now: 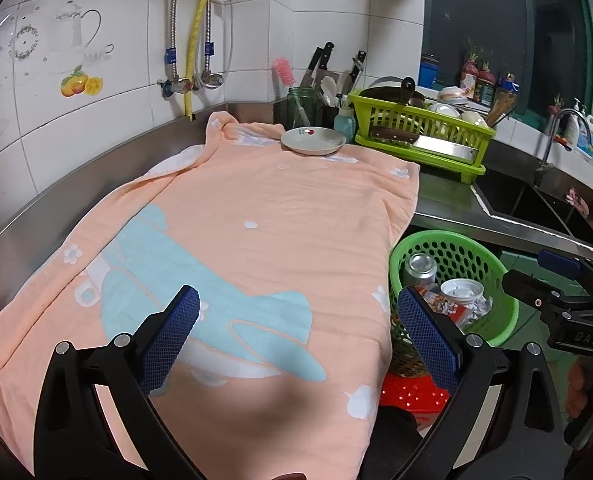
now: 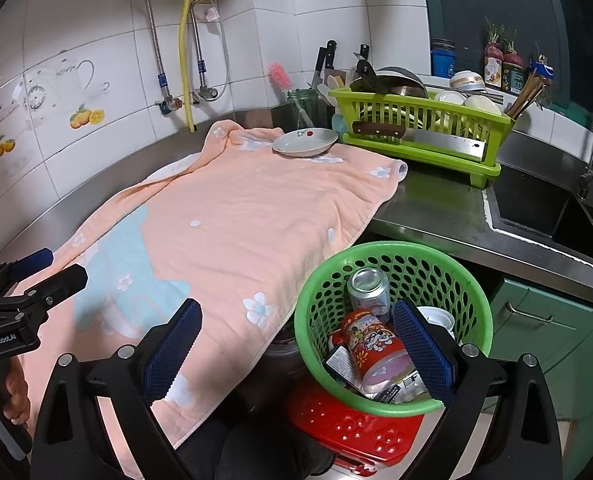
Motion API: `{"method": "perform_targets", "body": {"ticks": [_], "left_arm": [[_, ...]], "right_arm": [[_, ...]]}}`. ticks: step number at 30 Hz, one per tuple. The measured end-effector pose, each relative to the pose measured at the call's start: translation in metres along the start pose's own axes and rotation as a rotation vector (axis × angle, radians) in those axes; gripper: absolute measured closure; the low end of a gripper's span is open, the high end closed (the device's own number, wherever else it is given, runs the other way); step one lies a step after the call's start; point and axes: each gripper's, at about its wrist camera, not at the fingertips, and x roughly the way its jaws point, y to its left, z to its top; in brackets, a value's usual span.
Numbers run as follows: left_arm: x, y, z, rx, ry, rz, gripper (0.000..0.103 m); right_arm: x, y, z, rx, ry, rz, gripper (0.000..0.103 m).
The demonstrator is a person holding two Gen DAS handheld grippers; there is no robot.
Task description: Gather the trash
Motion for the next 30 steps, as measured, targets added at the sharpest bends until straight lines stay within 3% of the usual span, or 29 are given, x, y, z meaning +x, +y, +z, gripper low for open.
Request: {"method": "perform_targets", "body": {"ticks": [30], "left_arm": [[0.0013,0.0009,0.0018,0.011,0.003,0.014,0.005]], "right_arm": [[-0.0019,0.0004,-0.001,0.009,-0.002,0.001,0.01]]}}
